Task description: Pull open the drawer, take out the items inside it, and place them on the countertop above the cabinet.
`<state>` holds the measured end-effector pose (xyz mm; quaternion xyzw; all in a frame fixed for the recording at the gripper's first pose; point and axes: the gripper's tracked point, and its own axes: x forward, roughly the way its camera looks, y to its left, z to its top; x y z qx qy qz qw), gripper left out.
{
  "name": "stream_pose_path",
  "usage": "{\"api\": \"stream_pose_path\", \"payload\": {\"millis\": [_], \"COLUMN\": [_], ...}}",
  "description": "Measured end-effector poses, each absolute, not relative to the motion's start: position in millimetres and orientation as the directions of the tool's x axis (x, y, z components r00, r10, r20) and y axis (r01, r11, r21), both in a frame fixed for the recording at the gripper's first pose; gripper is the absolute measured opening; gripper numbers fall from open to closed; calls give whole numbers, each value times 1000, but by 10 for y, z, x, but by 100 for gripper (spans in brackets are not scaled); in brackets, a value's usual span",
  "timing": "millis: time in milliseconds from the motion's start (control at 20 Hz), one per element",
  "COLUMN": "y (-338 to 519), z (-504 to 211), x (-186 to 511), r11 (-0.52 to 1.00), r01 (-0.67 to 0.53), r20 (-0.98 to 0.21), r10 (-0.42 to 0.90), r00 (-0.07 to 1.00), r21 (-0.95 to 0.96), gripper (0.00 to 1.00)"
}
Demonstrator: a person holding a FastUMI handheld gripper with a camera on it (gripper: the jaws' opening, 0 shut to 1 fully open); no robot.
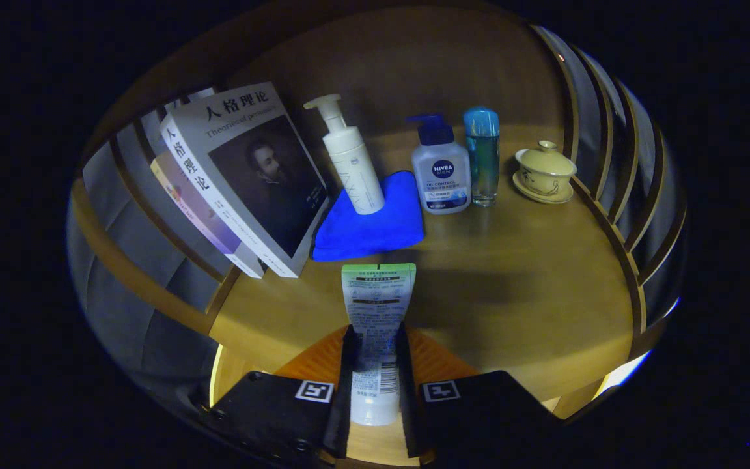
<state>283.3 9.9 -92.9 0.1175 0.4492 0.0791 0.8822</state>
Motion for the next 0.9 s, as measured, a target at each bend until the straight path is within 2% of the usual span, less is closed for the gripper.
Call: {"api": "stream_pose_path", "payload": {"millis": [200, 250, 400, 750, 900], "y": [-20, -37, -51, 43, 125], "z": [-994, -1032, -940, -313, -164], "x": [2942, 2933, 2921, 2440, 2053], "r11": [970, 971, 973, 992, 991], "r01": [47, 58, 44, -47, -63], "r20": [-762, -764, -718, -492, -406], "r10": [157, 145, 136, 99, 104], "r00": [628, 629, 682, 865, 908], "r21": [239, 232, 226, 116, 114], "gripper": [36, 41, 45, 98, 98]}}
